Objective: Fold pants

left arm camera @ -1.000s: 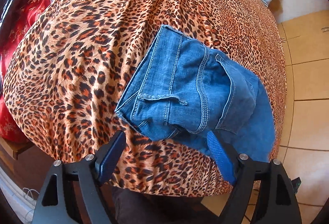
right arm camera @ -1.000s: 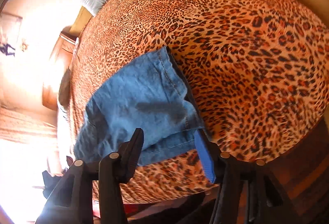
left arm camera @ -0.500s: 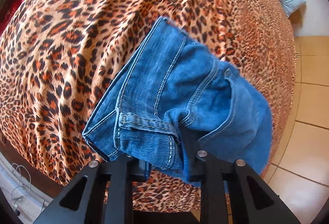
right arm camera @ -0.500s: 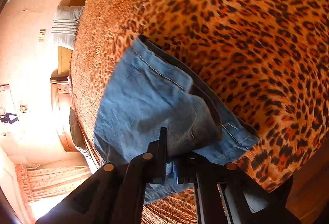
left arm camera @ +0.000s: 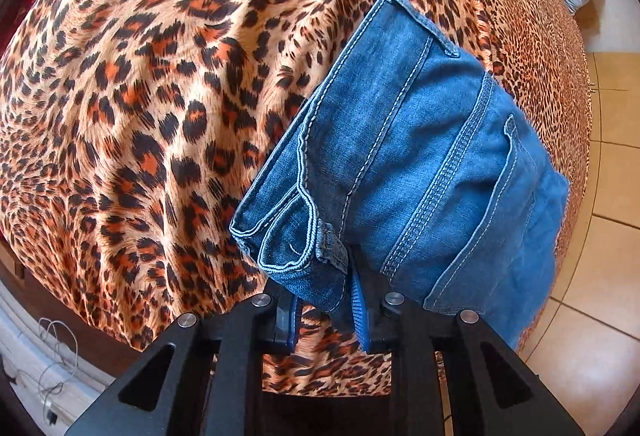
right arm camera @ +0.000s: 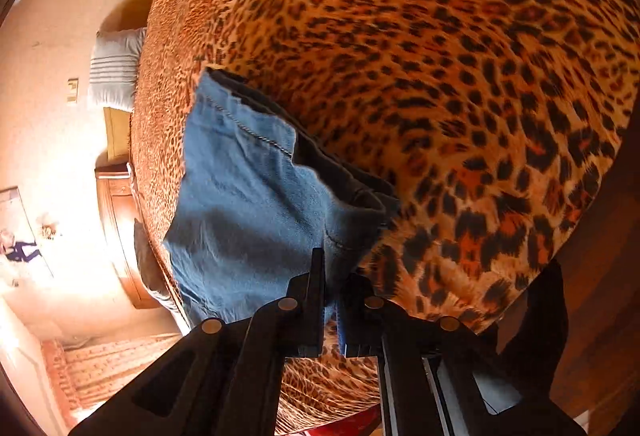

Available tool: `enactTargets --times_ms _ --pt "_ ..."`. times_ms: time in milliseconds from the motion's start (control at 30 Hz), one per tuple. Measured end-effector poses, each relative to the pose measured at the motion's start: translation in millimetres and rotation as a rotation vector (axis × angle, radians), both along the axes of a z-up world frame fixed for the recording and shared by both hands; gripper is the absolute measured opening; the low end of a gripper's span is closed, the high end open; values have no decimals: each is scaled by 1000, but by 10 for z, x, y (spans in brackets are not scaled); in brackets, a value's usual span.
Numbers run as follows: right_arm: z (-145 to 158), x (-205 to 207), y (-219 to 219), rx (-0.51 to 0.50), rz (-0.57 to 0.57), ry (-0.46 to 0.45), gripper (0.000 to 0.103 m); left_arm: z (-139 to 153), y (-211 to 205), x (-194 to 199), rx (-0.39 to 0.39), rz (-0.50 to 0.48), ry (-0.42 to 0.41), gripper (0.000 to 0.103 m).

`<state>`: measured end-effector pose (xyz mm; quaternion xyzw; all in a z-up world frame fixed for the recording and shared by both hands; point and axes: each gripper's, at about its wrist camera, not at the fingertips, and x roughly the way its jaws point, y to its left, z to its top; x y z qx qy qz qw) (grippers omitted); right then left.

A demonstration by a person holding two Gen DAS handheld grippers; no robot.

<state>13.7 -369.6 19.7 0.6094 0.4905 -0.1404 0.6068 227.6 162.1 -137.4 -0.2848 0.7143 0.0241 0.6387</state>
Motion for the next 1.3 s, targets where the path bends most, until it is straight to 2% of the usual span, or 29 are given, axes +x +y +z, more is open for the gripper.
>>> enactTargets --times_ms 100,167,233,267,300,367,400,467,567,633,733,833,900,967,1033,1100,1167,1200,1233,1267,1300 --pt "96 62 -22 -41 73 18 10 87 37 -27 -3 -39 2 29" --pt "225 153 -49 -80 105 46 15 159 42 -16 5 -92 -6 44" --pt "438 141 -146 -164 124 55 23 347 82 -80 -22 -144 -63 50" --pt "567 151 -209 -225 130 51 24 484 122 -145 -34 -165 -94 52" --pt "684 187 -281 -280 133 40 25 598 163 -172 -41 -176 -123 54" --pt "851 371 -402 -341 151 -3 36 778 263 -91 -28 -178 -169 64" --pt "898 524 -433 -350 168 -26 45 849 301 11 -22 -168 -196 67" --pt "964 908 -448 -355 224 -81 46 907 348 239 22 -146 -224 74" --pt "956 1559 -153 -324 391 -172 46 788 278 654 30 -116 -188 74" --pt "915 2089 245 -286 538 -225 49 640 256 870 22 -93 -136 74" --pt "834 2715 945 -259 770 -262 55 517 263 1064 9 -70 -97 74" --pt "706 3185 1509 -245 913 -265 55 438 325 1199 -23 -36 -82 75" --pt "593 3345 1754 -242 979 -249 58 380 359 1202 -62 -35 -62 75" --pt "541 3392 1953 -245 1026 -235 59 54 428 1169 -72 -57 -45 76" --pt "452 3469 2097 -221 1078 -229 62 -53 405 1197 -80 -76 -38 76" --pt "395 3542 2245 -275 1141 -211 62 -183 350 1238 -94 -86 -23 76" --pt "273 3633 2350 -286 1202 -175 62 -290 284 1289 -95 -98 -17 76" --pt "228 3630 2421 -304 1246 -152 60 -270 250 1293 -75 -113 -25 75" --pt "202 3611 2508 -351 1313 -138 31 -221 220 1284 -56 -131 -40 64" --pt "189 3573 2601 -409 1392 -120 9 -169 189 1263 -37 -150 -51 51" --pt "211 3532 2651 -458 1436 -118 4 -105 175 1220 -4 -160 -60 45"
